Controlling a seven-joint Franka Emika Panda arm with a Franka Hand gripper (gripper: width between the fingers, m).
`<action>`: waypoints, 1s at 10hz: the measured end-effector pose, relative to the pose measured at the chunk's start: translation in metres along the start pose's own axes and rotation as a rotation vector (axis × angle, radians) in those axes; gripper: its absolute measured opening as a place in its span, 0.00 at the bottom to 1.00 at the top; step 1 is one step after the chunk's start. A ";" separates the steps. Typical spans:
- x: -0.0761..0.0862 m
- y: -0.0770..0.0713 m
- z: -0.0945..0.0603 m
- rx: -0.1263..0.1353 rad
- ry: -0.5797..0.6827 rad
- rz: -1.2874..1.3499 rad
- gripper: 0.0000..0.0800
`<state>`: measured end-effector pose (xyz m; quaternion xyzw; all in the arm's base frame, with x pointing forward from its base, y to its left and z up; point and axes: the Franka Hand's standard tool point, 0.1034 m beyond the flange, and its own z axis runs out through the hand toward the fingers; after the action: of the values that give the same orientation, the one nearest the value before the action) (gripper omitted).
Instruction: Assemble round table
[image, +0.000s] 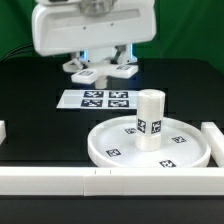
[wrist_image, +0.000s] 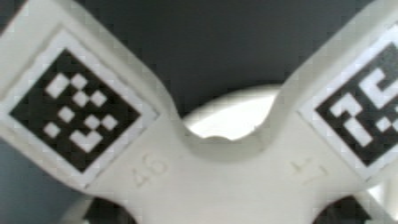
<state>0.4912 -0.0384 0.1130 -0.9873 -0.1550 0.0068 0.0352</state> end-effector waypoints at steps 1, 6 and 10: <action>-0.007 0.004 0.008 -0.003 -0.004 -0.008 0.56; 0.029 -0.017 -0.011 -0.022 -0.012 -0.112 0.56; 0.070 -0.035 -0.015 -0.006 -0.030 -0.146 0.56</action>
Offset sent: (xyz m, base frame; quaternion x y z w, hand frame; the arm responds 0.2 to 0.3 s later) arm 0.0000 0.0000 0.0000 0.0000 0.0000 0.0000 1.0000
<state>0.5474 0.0150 0.1298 -0.9732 -0.2271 0.0186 0.0303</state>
